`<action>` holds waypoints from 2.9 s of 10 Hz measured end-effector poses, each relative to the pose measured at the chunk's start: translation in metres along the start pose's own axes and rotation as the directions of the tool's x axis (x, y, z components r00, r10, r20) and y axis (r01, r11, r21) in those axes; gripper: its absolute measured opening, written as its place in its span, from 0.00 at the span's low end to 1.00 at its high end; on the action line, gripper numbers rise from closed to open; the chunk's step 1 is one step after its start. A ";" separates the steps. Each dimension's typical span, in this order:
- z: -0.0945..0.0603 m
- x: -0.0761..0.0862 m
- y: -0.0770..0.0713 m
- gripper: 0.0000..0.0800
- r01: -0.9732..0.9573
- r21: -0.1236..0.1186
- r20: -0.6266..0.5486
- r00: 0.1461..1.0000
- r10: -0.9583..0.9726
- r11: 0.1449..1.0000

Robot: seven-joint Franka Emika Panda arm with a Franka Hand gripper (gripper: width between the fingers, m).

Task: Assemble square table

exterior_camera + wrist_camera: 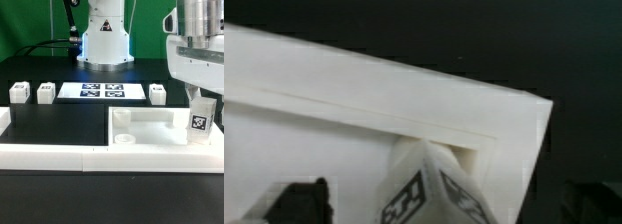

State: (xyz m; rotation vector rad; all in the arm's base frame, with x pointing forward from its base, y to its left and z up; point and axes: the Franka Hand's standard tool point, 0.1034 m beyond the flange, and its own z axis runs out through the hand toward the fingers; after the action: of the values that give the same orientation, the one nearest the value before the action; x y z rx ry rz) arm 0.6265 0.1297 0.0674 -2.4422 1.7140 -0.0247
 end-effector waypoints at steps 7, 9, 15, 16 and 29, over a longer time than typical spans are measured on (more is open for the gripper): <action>0.000 0.010 -0.003 0.77 0.529 -0.025 -0.024 0.848 -0.529 0.848; 0.001 0.010 -0.001 0.54 0.441 -0.027 -0.023 0.897 -0.442 0.897; -0.003 0.018 0.000 0.37 -0.159 -0.052 0.002 0.987 0.160 0.986; -0.002 0.018 0.001 0.37 -0.305 -0.055 0.010 0.952 0.306 0.951; 0.011 0.001 0.009 0.81 0.018 -0.048 0.085 0.996 -0.014 0.999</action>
Offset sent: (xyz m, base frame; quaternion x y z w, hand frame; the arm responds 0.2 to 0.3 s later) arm 0.0163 -0.0007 0.0036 -0.0049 -0.0100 -0.3724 0.9280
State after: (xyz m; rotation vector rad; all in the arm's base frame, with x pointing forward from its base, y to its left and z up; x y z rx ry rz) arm 0.6200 0.1270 0.0552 -2.4531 1.6790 0.1187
